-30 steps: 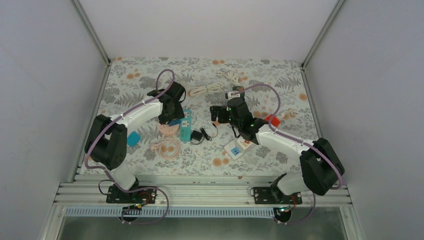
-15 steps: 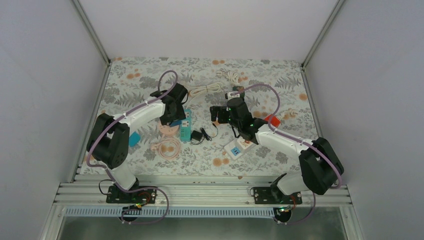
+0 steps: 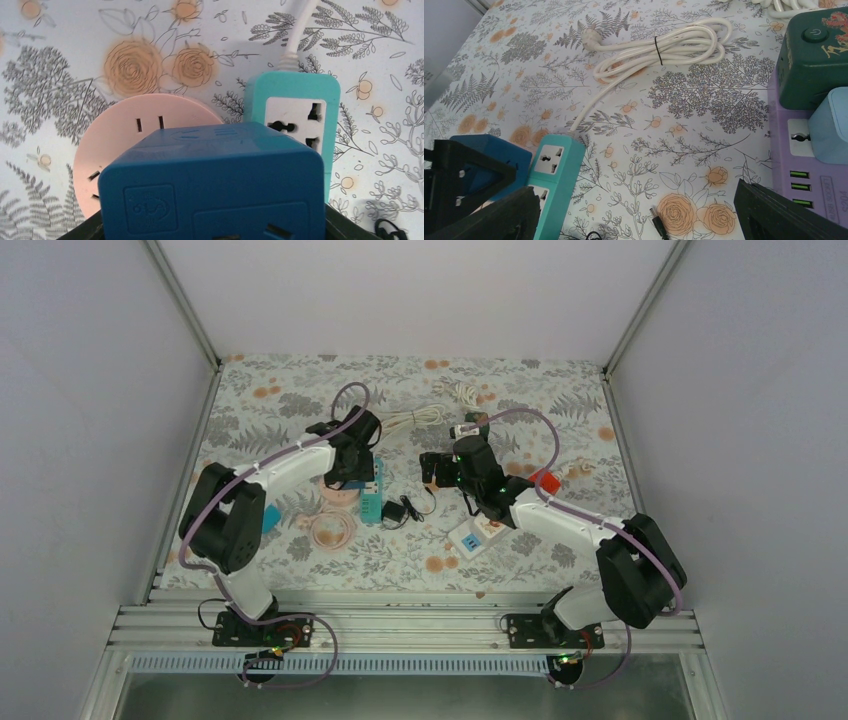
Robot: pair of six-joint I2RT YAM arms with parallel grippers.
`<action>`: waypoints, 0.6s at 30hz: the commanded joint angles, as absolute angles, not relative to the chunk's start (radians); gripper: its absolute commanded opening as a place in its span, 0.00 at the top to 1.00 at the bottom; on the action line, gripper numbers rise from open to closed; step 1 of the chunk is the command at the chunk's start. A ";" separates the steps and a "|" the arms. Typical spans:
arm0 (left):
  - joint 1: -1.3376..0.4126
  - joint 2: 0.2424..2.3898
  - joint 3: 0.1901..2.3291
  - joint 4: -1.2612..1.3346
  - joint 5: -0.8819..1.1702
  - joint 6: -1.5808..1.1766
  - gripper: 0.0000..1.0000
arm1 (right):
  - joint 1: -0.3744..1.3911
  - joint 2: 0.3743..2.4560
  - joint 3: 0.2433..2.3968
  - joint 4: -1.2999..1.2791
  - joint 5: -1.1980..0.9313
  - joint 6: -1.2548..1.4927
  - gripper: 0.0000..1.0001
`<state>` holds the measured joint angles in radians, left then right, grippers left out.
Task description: Insert the plug
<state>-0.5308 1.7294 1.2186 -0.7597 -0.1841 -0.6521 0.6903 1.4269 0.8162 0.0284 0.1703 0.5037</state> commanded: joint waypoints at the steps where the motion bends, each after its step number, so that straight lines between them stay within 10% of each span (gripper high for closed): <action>1: -0.532 1.788 1.237 -0.712 -0.161 -0.498 0.47 | 0.680 1.431 0.807 0.043 0.204 0.522 0.00; 18: -0.394 1.794 1.210 -0.690 -0.112 -0.441 0.47 | 0.680 1.431 0.807 0.047 0.201 0.516 0.00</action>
